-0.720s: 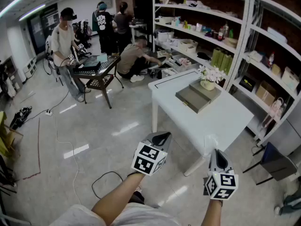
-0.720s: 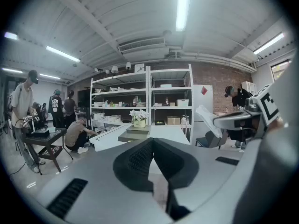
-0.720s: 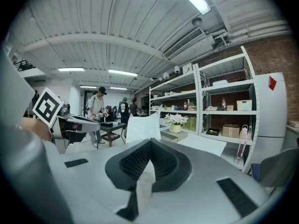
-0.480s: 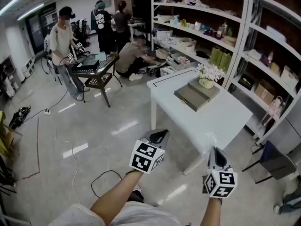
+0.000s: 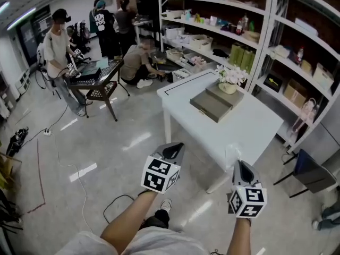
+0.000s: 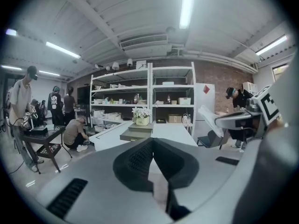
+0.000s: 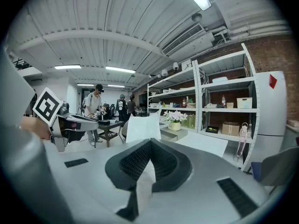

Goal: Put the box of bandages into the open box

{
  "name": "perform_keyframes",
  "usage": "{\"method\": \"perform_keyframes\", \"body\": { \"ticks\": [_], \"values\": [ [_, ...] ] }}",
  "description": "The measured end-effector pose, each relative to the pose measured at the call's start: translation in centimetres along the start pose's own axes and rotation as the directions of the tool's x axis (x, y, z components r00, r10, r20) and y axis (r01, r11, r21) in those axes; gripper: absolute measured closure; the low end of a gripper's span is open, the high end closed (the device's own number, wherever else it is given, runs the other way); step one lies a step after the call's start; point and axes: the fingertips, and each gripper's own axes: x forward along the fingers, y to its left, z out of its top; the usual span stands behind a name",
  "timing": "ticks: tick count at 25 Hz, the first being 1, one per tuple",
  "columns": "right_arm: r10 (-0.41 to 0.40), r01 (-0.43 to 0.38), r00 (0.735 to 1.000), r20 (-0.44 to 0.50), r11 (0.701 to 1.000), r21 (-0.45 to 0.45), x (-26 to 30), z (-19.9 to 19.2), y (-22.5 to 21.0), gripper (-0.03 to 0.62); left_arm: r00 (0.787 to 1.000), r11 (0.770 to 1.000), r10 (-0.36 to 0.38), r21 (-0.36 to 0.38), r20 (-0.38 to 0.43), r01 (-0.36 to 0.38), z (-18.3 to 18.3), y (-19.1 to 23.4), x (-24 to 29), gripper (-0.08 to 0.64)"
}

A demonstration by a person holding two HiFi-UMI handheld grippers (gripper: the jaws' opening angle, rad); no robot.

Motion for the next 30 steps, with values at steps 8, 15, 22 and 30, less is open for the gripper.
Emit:
{"method": "perform_keyframes", "body": {
  "ticks": [8,15,22,30],
  "values": [
    [-0.045,0.045,0.999,-0.014,0.999,0.005,5.8,1.2,-0.7,0.588,0.997,0.997,-0.071,0.021,-0.009,0.071,1.1,3.5,6.1,0.555],
    [-0.101,0.102,0.994,-0.053,0.995,0.012,11.0,2.2,-1.5,0.588,0.991,0.991,-0.134,0.014,-0.022,0.134,2.3,7.1,11.4,0.555],
    [-0.128,0.129,0.987,-0.098,0.992,0.010,16.3,2.7,-1.3,0.588,0.983,0.984,-0.178,-0.006,-0.035,0.178,2.5,11.1,15.3,0.555],
    [-0.179,0.179,0.975,-0.130,0.984,-0.009,20.6,3.5,-1.7,0.588,0.969,0.970,-0.239,0.039,-0.070,0.242,2.5,13.8,19.1,0.554]
  ]
}}
